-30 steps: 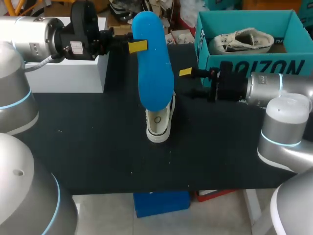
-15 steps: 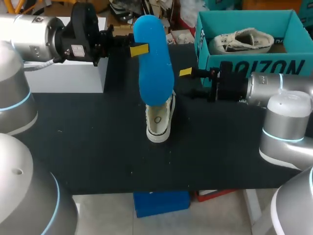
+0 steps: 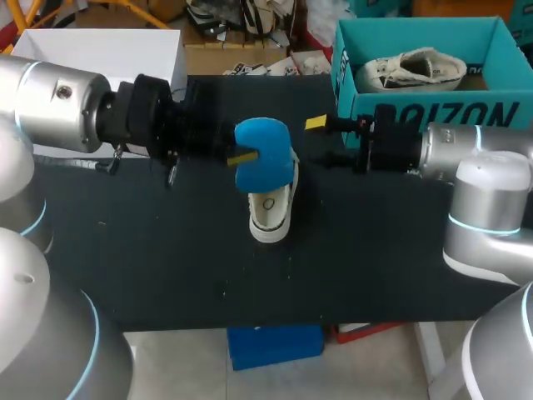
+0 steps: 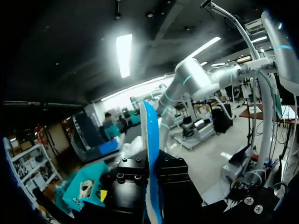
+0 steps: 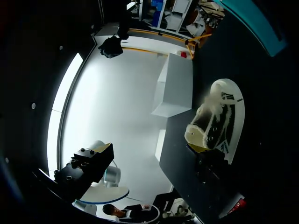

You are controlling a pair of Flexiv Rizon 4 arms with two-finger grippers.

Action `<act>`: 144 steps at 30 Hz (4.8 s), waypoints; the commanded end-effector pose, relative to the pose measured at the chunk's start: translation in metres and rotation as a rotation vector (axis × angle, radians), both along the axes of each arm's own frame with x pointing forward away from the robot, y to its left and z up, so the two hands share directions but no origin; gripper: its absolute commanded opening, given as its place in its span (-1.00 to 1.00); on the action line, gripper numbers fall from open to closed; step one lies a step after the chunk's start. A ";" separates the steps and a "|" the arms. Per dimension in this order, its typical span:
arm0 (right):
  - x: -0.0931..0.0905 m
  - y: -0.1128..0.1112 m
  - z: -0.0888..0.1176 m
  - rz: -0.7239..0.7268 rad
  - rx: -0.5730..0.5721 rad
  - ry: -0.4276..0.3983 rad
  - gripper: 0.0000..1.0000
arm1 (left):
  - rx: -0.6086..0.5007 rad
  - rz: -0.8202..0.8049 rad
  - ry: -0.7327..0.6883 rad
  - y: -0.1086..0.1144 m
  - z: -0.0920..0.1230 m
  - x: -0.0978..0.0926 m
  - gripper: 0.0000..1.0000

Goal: Take the shoe out of the shoebox, open the shoe tongue, remove and reinsert the insole, then place the shoe into the shoebox

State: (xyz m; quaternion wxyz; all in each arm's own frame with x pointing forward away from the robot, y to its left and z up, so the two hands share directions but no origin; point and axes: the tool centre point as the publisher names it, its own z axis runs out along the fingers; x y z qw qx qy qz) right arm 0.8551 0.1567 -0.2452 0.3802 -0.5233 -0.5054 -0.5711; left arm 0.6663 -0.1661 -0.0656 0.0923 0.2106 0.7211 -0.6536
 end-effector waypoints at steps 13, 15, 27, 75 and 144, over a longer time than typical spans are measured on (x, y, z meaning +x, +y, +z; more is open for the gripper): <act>0.000 0.001 0.000 -0.003 -0.001 0.001 1.00 | 0.030 0.043 -0.143 0.003 0.002 -0.010 -1.00; 0.000 0.001 0.000 -0.003 -0.001 0.001 1.00 | 0.030 0.043 -0.143 0.003 0.002 -0.010 -1.00; 0.000 0.001 0.000 -0.003 -0.001 0.001 1.00 | 0.011 0.064 -0.390 0.021 -0.050 -0.064 -1.00; 0.000 0.001 0.000 -0.003 -0.001 0.001 1.00 | 0.050 0.095 -1.319 0.032 -0.212 -0.056 -1.00; -0.017 0.045 -0.021 0.359 -0.053 0.038 1.00 | 0.065 0.177 -1.351 0.005 -0.210 0.094 -1.00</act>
